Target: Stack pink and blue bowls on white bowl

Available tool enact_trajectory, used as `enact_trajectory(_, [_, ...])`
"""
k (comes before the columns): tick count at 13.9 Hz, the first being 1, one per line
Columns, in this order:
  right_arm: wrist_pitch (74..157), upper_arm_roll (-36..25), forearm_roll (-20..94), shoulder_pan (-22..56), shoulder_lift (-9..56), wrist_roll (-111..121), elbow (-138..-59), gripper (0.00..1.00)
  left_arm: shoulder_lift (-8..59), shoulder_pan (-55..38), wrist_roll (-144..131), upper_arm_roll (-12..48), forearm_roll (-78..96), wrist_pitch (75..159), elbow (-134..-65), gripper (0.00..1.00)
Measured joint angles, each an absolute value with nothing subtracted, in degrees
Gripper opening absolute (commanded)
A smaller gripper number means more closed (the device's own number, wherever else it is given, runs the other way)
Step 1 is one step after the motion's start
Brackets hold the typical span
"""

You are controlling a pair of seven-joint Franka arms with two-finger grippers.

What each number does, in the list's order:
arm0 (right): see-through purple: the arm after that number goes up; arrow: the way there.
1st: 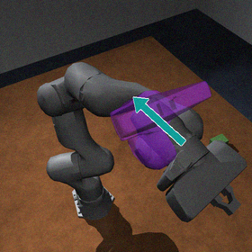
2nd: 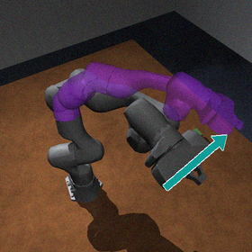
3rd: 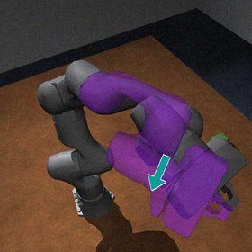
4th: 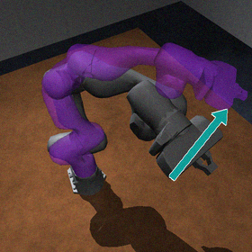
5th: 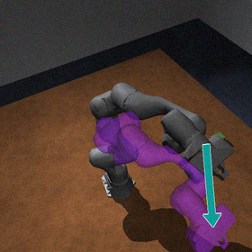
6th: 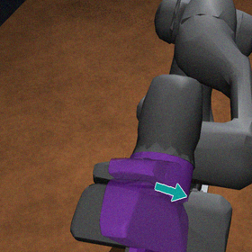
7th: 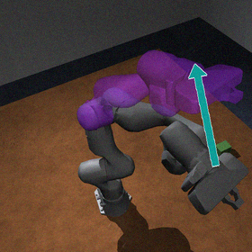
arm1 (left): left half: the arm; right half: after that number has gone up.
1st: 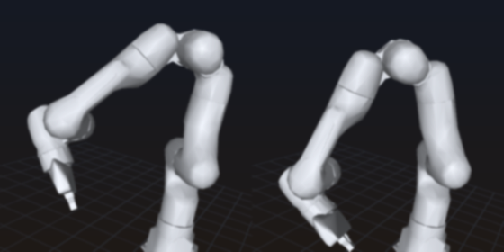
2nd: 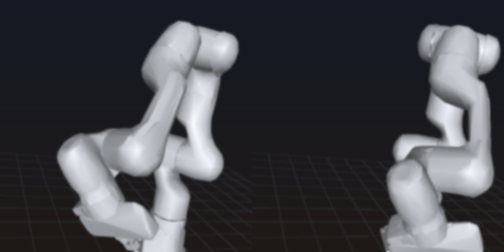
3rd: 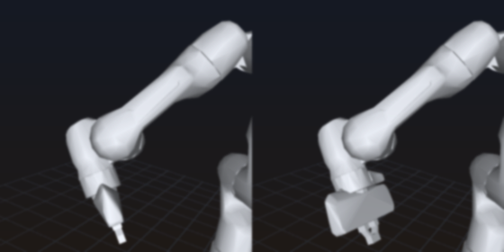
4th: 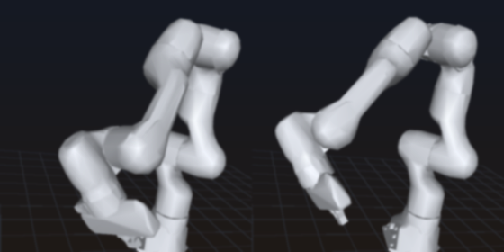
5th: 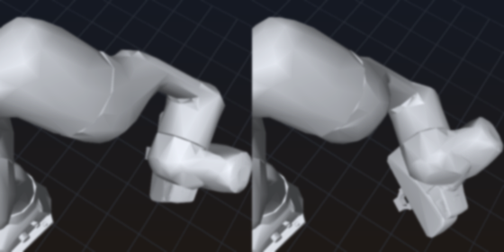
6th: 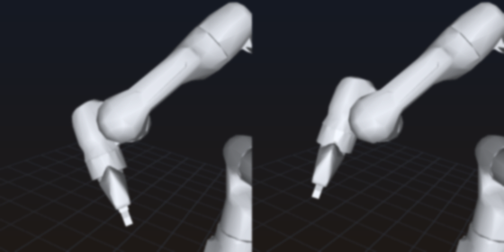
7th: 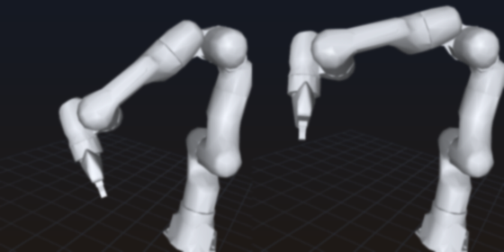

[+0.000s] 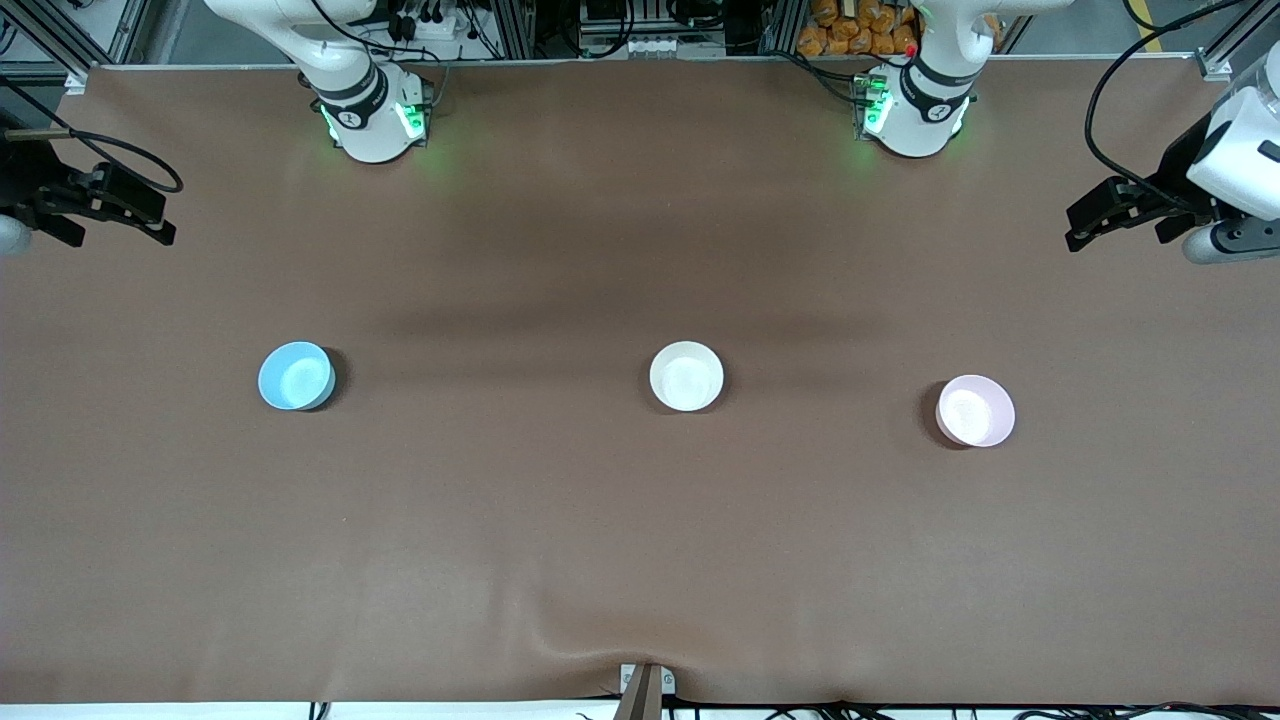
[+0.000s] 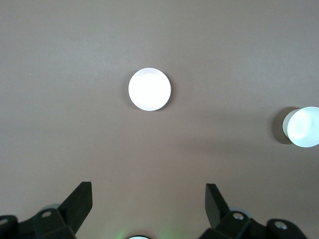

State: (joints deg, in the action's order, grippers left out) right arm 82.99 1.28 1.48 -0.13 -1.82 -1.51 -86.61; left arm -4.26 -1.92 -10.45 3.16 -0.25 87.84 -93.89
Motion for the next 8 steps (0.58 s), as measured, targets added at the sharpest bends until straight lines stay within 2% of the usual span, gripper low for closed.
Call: enact_trajectory(8, [83.0,1.3,1.5,-0.1,-1.8,-1.5,-86.6,1.0,-4.3,-1.9,-10.4,3.2,-0.1,87.0,-93.4,1.0])
